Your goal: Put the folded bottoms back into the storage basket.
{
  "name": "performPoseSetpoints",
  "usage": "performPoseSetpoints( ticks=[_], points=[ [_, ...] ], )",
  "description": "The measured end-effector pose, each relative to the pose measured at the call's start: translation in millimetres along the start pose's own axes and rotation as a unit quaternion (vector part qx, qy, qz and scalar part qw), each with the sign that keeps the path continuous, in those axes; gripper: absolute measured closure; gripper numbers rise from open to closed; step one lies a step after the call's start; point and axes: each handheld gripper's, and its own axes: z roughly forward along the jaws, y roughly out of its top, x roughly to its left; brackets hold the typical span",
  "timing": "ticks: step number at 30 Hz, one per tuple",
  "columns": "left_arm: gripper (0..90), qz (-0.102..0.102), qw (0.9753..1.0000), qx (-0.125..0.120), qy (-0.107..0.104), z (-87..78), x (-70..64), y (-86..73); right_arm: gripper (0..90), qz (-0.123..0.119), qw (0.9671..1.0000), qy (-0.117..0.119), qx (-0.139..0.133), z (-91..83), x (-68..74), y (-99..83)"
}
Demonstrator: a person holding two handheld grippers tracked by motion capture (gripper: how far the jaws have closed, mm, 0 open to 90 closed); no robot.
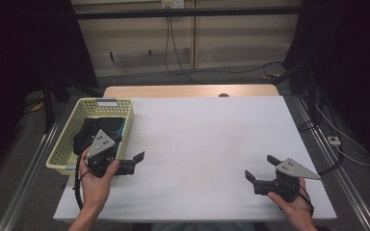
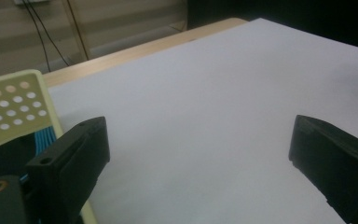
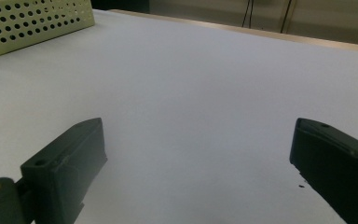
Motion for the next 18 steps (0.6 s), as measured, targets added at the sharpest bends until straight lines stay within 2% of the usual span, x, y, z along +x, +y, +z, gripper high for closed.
performPoseSetpoints(
  ticks=[7, 12, 15, 18],
  points=[
    [5.2, 0.011, 0.9996, 0.016, -0.02, 14.2, -9.8, 1.1, 3.2, -0.002, 1.0, 0.0, 0.001, 0.3, 0.4, 0.1],
    [5.2, 0.009, 0.9995, 0.021, -0.023, 25.0, -14.9, -3.1, 3.2, -0.002, 1.0, 0.0, -0.001, -0.7, 0.5, 0.1],
    [5.3, -0.002, 0.9989, 0.032, -0.035, 33.5, -20.0, -10.3, 3.2, -0.004, 1.0, 0.001, 0.001, 0.3, 0.8, -0.1],
    [5.5, 0.011, 0.9984, 0.042, -0.037, 39.4, -25.4, -14.7, 3.3, -0.006, 1.0, 0.003, 0.002, 1.4, 1.2, 0.1]
  ],
)
